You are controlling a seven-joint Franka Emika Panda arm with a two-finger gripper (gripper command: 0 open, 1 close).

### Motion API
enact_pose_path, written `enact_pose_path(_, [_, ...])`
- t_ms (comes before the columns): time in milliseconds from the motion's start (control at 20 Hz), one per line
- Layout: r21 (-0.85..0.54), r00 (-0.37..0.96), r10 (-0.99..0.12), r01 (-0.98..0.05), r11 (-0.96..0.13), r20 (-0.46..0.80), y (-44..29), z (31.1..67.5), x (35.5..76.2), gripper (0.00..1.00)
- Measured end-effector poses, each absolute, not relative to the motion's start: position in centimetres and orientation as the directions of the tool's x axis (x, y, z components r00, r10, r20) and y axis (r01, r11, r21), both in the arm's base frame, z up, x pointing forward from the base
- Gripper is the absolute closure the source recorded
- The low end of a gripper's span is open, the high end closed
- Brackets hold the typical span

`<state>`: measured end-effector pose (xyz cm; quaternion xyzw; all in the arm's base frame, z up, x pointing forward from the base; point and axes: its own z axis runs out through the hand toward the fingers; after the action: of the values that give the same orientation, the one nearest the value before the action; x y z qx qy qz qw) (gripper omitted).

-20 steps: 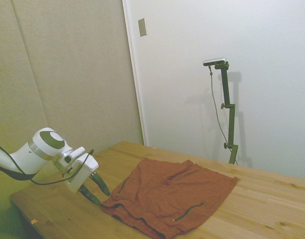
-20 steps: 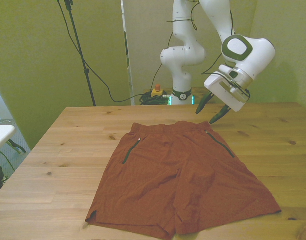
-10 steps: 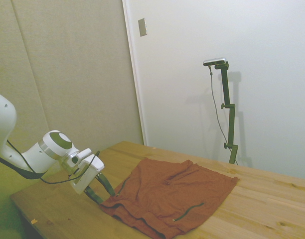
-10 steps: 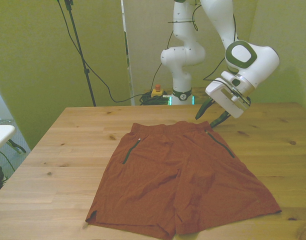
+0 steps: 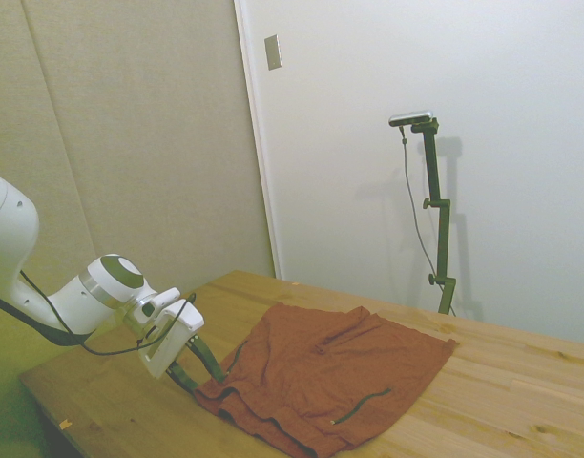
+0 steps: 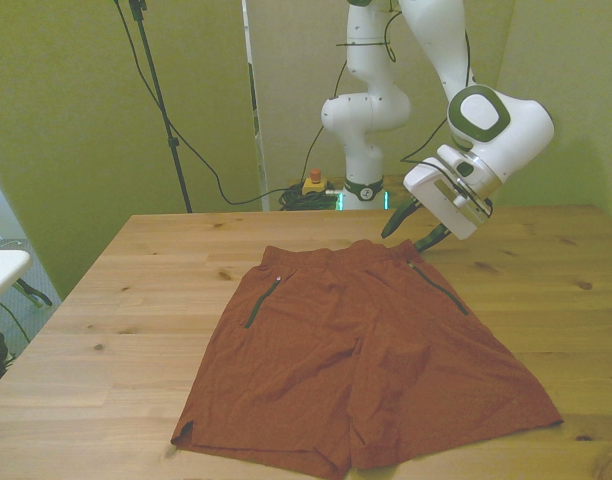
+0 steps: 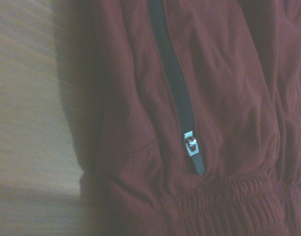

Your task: Fold the shorts

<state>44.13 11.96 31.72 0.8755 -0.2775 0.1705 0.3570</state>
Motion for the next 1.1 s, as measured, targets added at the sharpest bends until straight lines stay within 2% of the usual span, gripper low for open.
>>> enact_pose_path(1100, [0.535,0.813,-0.343,-0.573,-0.621,0.471,13.0,29.9,43.4,1.0])
